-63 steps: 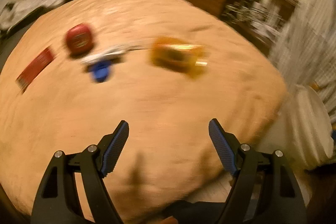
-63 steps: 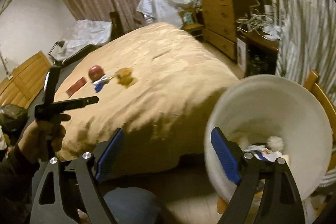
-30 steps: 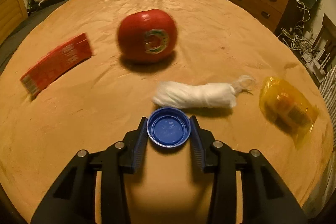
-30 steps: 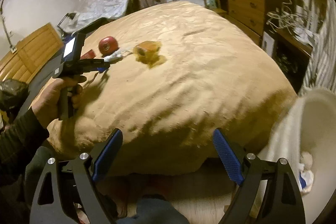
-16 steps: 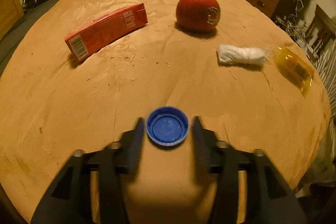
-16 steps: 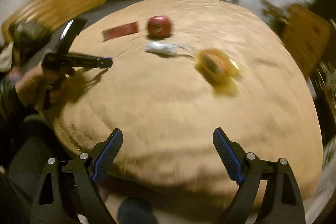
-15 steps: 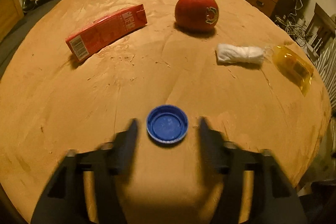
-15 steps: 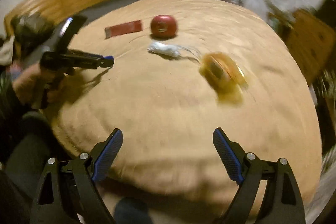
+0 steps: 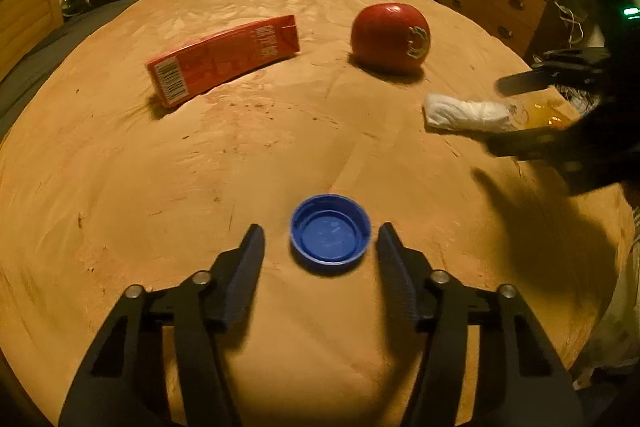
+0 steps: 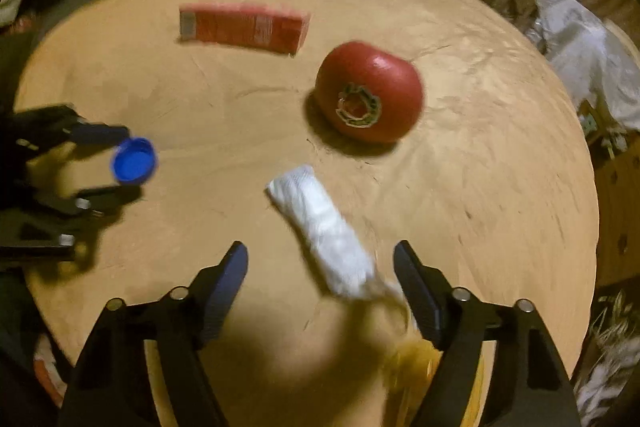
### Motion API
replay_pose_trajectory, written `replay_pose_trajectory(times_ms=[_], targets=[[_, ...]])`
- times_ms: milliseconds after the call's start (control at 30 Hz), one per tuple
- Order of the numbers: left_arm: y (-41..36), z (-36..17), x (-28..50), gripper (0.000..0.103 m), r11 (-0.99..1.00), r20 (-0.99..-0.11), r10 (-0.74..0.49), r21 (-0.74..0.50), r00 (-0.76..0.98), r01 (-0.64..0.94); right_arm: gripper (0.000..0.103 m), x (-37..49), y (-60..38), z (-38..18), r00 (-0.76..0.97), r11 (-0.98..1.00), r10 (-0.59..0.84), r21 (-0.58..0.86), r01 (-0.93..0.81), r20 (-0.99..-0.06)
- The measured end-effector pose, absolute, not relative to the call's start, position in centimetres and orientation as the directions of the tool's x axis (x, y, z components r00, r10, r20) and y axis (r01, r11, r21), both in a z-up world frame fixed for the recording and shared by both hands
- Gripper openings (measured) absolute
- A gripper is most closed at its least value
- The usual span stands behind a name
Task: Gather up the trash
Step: 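Grasp the white wrapped bundle with the right tool, then lift the blue cap and white bundle with both tools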
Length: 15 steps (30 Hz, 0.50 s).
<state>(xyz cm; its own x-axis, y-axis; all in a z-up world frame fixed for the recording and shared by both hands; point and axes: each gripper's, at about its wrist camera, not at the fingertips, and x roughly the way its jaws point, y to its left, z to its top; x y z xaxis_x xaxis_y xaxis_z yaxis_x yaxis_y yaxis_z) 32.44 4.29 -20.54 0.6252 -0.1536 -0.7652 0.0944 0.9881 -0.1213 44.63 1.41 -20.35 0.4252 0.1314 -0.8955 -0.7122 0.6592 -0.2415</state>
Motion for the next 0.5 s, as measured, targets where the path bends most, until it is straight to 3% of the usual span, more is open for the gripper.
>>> replay_pose_trajectory(times_ms=[167,400,500], targets=[[4.6,-20.7,32.4,0.049,0.989,-0.763,-0.149,-0.124,0.629,0.084,0.069,47.2,2.4,-22.2,0.371,0.656,0.089,-0.226,-0.721,-0.924],[4.9,-20.6,32.1,0.039,0.991,-0.757,-0.128,-0.117,0.641,0.060,0.032,45.5,3.2,-22.8,0.413,0.690,0.125,-0.220,-0.690,-0.902],[4.9,-20.4,31.7,0.039,0.992,-0.753,-0.121,-0.117,0.646,0.050,0.029,43.6,2.9,-22.6,0.472,0.737,0.136,-0.230,-0.636,-0.871]])
